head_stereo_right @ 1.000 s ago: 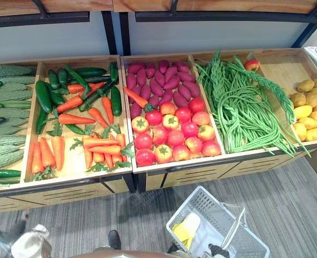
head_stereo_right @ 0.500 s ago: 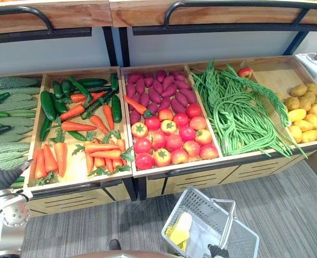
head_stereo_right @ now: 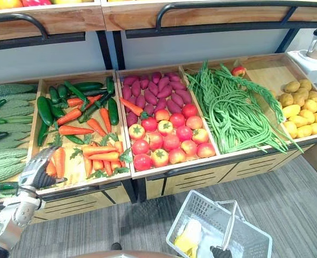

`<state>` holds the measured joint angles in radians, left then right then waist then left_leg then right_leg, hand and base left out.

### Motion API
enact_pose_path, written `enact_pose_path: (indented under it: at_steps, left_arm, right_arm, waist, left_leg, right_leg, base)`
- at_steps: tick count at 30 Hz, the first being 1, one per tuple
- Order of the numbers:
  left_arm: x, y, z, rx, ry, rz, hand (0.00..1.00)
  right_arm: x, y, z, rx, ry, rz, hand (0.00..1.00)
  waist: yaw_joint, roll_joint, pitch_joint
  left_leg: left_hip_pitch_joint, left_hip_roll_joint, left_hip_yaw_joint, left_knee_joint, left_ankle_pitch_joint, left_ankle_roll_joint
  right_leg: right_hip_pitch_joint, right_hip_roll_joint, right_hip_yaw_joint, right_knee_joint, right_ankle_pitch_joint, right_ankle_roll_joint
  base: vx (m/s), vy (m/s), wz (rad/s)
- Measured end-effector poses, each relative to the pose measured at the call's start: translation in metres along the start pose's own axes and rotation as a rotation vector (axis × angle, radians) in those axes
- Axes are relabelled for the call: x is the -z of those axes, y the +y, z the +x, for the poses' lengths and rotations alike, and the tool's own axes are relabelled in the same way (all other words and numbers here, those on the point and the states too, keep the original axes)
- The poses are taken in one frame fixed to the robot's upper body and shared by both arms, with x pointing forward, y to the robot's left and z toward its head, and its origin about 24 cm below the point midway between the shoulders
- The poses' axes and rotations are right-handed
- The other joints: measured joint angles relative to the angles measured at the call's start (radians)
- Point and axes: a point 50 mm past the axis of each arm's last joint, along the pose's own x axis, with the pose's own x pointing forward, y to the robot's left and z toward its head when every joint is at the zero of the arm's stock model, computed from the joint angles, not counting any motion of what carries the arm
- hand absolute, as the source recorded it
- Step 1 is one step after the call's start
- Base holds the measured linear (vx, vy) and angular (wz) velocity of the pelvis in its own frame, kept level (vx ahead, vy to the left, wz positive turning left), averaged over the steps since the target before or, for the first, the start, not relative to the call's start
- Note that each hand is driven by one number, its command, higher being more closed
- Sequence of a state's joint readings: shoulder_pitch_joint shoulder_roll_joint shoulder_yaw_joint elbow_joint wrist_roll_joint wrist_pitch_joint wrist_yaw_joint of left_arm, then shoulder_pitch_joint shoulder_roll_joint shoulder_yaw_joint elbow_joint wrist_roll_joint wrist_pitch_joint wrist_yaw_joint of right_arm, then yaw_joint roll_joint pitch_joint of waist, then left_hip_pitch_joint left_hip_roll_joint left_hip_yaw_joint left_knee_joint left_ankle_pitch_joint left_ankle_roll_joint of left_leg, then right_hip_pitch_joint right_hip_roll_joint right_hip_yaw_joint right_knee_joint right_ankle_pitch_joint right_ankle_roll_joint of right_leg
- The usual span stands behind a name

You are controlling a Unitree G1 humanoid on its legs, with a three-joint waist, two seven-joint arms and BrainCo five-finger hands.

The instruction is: Pick vegetable in the basket

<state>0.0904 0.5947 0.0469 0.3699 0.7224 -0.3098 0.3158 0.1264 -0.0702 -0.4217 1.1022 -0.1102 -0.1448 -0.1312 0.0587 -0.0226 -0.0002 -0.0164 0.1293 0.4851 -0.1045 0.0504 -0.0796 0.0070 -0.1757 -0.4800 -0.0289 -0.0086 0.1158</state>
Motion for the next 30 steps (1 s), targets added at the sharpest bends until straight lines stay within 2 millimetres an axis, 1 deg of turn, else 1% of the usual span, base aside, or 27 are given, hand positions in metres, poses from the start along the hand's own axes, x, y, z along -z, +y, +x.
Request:
enact_pose_path:
  at_steps: [4, 7, 14, 18, 20, 21, 23, 26, 27, 28, 29, 30]
  left_arm:
    - [-0.013, -0.005, 0.010, 0.034, -0.054, -0.004, 0.00]
    - [-0.015, -0.007, 0.017, 0.040, -0.051, 0.000, 0.00]
    - [-0.023, -0.001, 0.031, 0.011, -0.068, 0.004, 0.00]
    - [-0.034, 0.004, 0.044, -0.027, -0.086, -0.013, 0.00]
    - [-0.037, 0.003, 0.046, -0.026, -0.085, -0.019, 0.00]
    - [-0.042, 0.004, 0.050, -0.035, -0.095, -0.028, 0.00]
    - [-0.045, 0.007, 0.055, -0.050, -0.096, -0.030, 0.00]
    - [-0.047, 0.011, 0.060, -0.067, -0.096, -0.031, 0.00]
    - [-0.049, 0.012, 0.062, -0.074, -0.099, -0.033, 0.00]
    - [-0.050, 0.014, 0.065, -0.083, -0.102, -0.034, 0.00]
    - [-0.050, 0.015, 0.066, -0.085, -0.102, -0.034, 0.00]
    - [-0.052, 0.017, 0.069, -0.095, -0.105, -0.035, 0.00]
  right_arm:
    - [-0.004, 0.004, 0.000, -0.023, -0.018, -0.025, 1.00]
    - [-0.008, 0.006, 0.001, -0.033, -0.038, -0.037, 1.00]
    - [-0.012, 0.006, 0.001, -0.032, -0.047, -0.036, 1.00]
    - [-0.013, 0.005, 0.001, -0.029, -0.053, -0.032, 1.00]
    - [-0.013, 0.005, 0.001, -0.027, -0.053, -0.031, 1.00]
    - [-0.015, 0.005, 0.001, -0.027, -0.059, -0.030, 1.00]
    - [-0.018, 0.005, 0.002, -0.025, -0.070, -0.029, 1.00]
    - [-0.021, 0.005, 0.002, -0.024, -0.081, -0.027, 1.00]
    - [-0.022, 0.005, 0.002, -0.024, -0.083, -0.026, 1.00]
    - [-0.023, 0.006, 0.003, -0.024, -0.086, -0.023, 1.00]
    - [-0.025, 0.005, 0.003, -0.023, -0.090, -0.021, 1.00]
    - [-0.027, 0.005, 0.003, -0.022, -0.099, -0.020, 1.00]
  waist:
    - [0.000, 0.001, 0.000]
    - [-0.001, 0.005, 0.002]
    - [0.001, 0.008, 0.005]
    - [0.008, 0.008, 0.000]
    - [0.009, 0.008, 0.000]
    - [0.008, 0.007, 0.000]
    - [0.009, 0.007, 0.000]
    - [0.009, 0.005, 0.003]
    - [0.011, 0.000, 0.006]
    - [0.018, -0.004, 0.016]
    - [0.020, -0.003, 0.020]
    - [0.021, -0.008, 0.025]
  left_leg:
    - [0.000, 0.001, 0.012, 0.000, 0.000, 0.000]
    - [0.001, 0.002, 0.027, 0.000, 0.000, 0.000]
    - [-0.009, 0.005, 0.038, 0.000, -0.002, -0.004]
    - [-0.056, 0.009, 0.055, 0.001, 0.002, 0.000]
    - [-0.062, 0.010, 0.055, 0.002, 0.002, 0.001]
    - [-0.070, 0.012, 0.057, 0.004, 0.003, 0.002]
    - [-0.087, 0.014, 0.057, 0.007, 0.009, 0.004]
    - [-0.103, 0.018, 0.065, 0.007, 0.013, 0.004]
    - [-0.106, 0.020, 0.077, 0.007, 0.012, 0.003]
    - [-0.107, 0.021, 0.084, 0.006, 0.011, 0.002]
    - [-0.110, 0.022, 0.085, 0.004, 0.006, -0.002]
    - [-0.122, 0.024, 0.100, 0.003, -0.001, 0.002]
  right_leg:
    - [-0.002, 0.001, 0.002, -0.001, 0.000, 0.000]
    - [-0.007, 0.001, 0.012, -0.001, 0.000, 0.000]
    - [-0.028, 0.000, 0.021, 0.010, 0.000, 0.000]
    - [-0.091, -0.004, 0.044, 0.040, 0.003, -0.004]
    - [-0.096, -0.005, 0.046, 0.047, 0.003, -0.004]
    - [-0.113, -0.006, 0.050, 0.061, 0.003, -0.004]
    - [-0.139, -0.007, 0.052, 0.077, 0.003, -0.005]
    - [-0.166, -0.008, 0.061, 0.094, 0.004, -0.006]
    - [-0.178, -0.007, 0.071, 0.100, 0.004, -0.006]
    - [-0.183, -0.007, 0.080, 0.102, 0.004, -0.006]
    - [-0.187, -0.007, 0.080, 0.102, 0.004, -0.006]
    - [-0.203, -0.007, 0.085, 0.103, 0.004, -0.006]
  base:
    - [0.01, -0.012, -0.02]
    - [-0.01, -0.020, -0.09]
    - [-0.02, -0.016, -0.04]
    - [-0.04, -0.013, -0.07]
    - [-0.01, -0.007, -0.02]
    - [-0.02, -0.012, -0.03]
    - [0.00, -0.018, -0.04]
    - [-0.01, -0.025, -0.09]
    - [-0.04, -0.021, -0.20]
    - [-0.04, -0.024, -0.17]
    - [-0.05, -0.021, -0.13]
    - [-0.04, -0.024, -0.11]
